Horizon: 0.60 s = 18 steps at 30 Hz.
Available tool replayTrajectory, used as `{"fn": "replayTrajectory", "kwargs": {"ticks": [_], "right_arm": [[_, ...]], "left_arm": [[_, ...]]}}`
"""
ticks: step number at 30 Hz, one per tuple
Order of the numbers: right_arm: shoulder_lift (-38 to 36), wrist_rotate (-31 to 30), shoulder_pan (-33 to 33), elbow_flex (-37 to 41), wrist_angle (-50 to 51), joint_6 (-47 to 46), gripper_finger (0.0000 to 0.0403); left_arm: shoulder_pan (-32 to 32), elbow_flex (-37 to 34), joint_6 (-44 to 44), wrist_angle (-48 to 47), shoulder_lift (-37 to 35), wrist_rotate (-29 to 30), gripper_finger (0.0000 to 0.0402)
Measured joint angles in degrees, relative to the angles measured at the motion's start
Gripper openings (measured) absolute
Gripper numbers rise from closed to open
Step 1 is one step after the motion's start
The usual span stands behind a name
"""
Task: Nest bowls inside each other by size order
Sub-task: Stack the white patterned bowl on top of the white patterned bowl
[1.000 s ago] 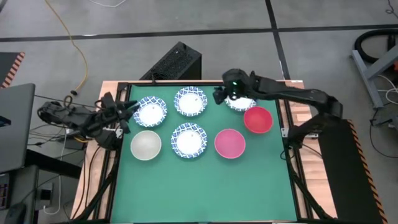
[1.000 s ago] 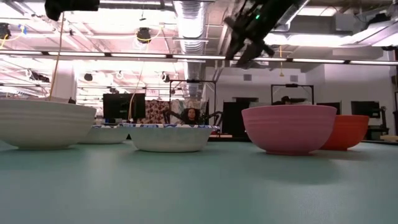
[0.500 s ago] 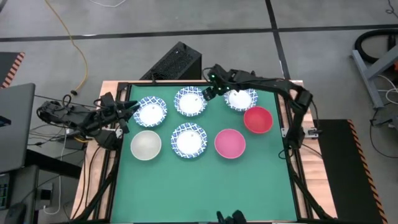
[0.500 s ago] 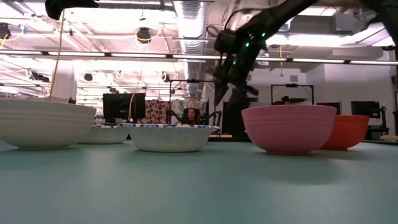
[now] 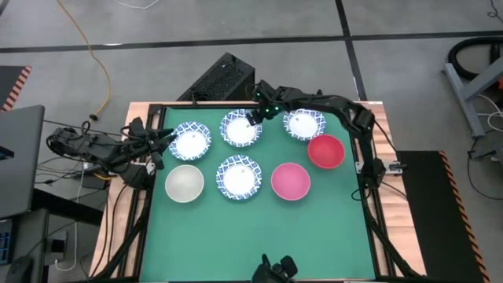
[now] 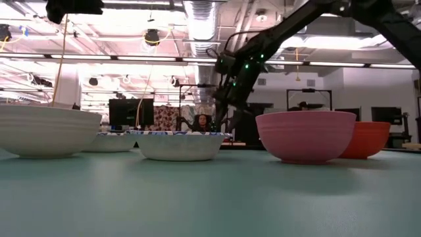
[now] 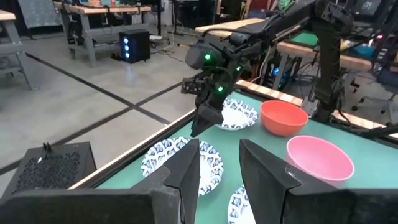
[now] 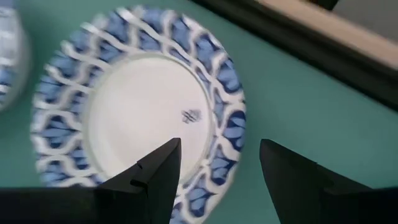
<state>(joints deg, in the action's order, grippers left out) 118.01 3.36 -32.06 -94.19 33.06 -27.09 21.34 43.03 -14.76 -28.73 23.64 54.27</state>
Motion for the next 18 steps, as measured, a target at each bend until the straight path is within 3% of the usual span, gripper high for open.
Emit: {"fn": "replayTrajectory", "kwargs": {"ticks": [13, 18], "right_arm": [[3.78, 2.96, -0.67, -0.15, -1.58, -0.04, 0.0238], [4.29, 4.19, -0.67, 0.04, -0.63, 0.15, 0.0188]], "left_arm": [[0.00, 0.00, -0.94, -1.93, 0.00, 0.01, 0.0102], [-0.01, 0.00, -0.94, -2.67, 0.00, -0.03, 0.0102]]}}
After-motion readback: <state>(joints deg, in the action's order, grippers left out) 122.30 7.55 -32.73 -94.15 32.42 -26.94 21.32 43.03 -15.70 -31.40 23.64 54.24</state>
